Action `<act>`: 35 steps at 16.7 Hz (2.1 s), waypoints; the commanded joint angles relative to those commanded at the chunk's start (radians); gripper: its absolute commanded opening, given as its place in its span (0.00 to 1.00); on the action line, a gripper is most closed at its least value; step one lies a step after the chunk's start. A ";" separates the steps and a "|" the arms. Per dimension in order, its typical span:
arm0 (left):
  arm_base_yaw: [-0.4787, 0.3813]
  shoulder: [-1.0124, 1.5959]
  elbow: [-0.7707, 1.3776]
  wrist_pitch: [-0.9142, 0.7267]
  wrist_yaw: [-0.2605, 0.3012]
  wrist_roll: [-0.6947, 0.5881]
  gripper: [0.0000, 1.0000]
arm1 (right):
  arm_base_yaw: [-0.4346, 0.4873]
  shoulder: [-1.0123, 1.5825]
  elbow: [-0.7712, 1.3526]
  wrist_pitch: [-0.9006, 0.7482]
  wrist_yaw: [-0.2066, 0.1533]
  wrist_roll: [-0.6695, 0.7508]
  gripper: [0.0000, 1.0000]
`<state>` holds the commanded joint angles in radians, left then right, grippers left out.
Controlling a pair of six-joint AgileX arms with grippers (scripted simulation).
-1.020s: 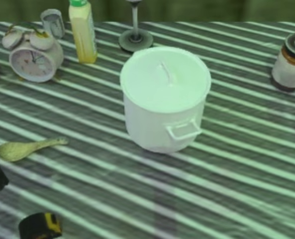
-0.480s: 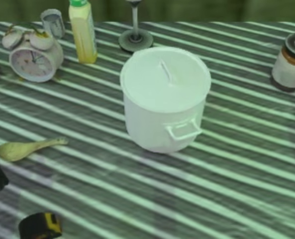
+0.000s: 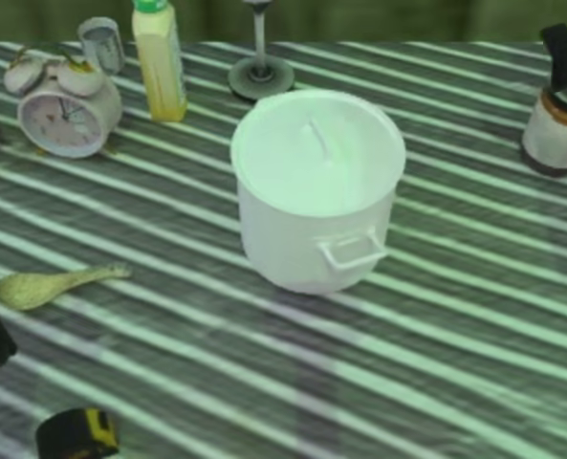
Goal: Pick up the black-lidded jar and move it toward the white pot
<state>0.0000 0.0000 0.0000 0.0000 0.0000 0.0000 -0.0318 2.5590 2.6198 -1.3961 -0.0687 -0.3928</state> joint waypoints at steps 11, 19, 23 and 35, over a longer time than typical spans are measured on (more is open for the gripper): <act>0.000 0.000 0.000 0.000 0.000 0.000 1.00 | 0.003 0.065 0.010 0.003 -0.003 -0.014 1.00; 0.000 0.000 0.000 0.000 0.000 0.000 1.00 | 0.013 0.064 -0.151 0.163 -0.002 -0.005 1.00; 0.000 0.000 0.000 0.000 0.000 0.000 1.00 | 0.013 0.064 -0.151 0.163 -0.002 -0.005 0.85; 0.000 0.000 0.000 0.000 0.000 0.000 1.00 | 0.013 0.064 -0.151 0.163 -0.002 -0.005 0.00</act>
<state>0.0000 0.0000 0.0000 0.0000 0.0000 0.0000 -0.0190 2.6228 2.4691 -1.2328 -0.0707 -0.3982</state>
